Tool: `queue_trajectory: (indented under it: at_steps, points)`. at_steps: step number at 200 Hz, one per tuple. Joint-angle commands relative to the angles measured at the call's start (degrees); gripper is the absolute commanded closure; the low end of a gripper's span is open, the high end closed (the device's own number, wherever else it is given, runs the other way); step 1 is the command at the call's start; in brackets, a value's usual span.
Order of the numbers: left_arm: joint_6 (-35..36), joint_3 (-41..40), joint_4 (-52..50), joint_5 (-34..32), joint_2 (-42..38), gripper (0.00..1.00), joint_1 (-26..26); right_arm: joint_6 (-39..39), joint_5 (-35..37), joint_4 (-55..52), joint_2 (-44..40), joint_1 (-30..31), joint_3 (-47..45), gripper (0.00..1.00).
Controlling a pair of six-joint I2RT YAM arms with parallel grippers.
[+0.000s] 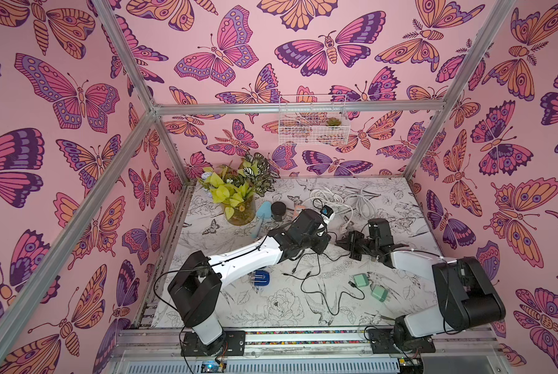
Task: Charge the electric shaver
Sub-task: Pick up the charging cable from the center of the board.
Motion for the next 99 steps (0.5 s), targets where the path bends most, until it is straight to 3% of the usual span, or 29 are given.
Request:
queue_trajectory:
  at_steps: [1, 14, 45, 74, 99]
  points:
    - [-2.3, -2.1, 0.8, -0.2, -3.0, 0.88, -0.3, -4.7, 1.5, 0.3, 0.1, -1.4, 5.8, 1.0]
    - [-4.0, -3.4, 0.8, 0.0, -4.3, 0.59, -0.3, -8.5, 2.0, -0.8, -0.6, -2.0, 8.6, 1.0]
    - [-8.2, -5.9, -0.4, -0.5, -7.8, 0.26, -0.2, -16.8, 3.4, -2.6, -3.1, -2.9, 13.2, 1.0]
    - [-14.9, -5.3, -1.6, -0.6, -11.3, 0.15, 0.6, -24.1, 4.0, -5.2, -5.6, -2.9, 16.1, 1.0]
    - [-25.4, -1.7, -1.4, 3.6, -12.5, 0.15, 2.7, -27.5, 5.5, -2.9, -8.4, -2.9, 15.1, 1.0]
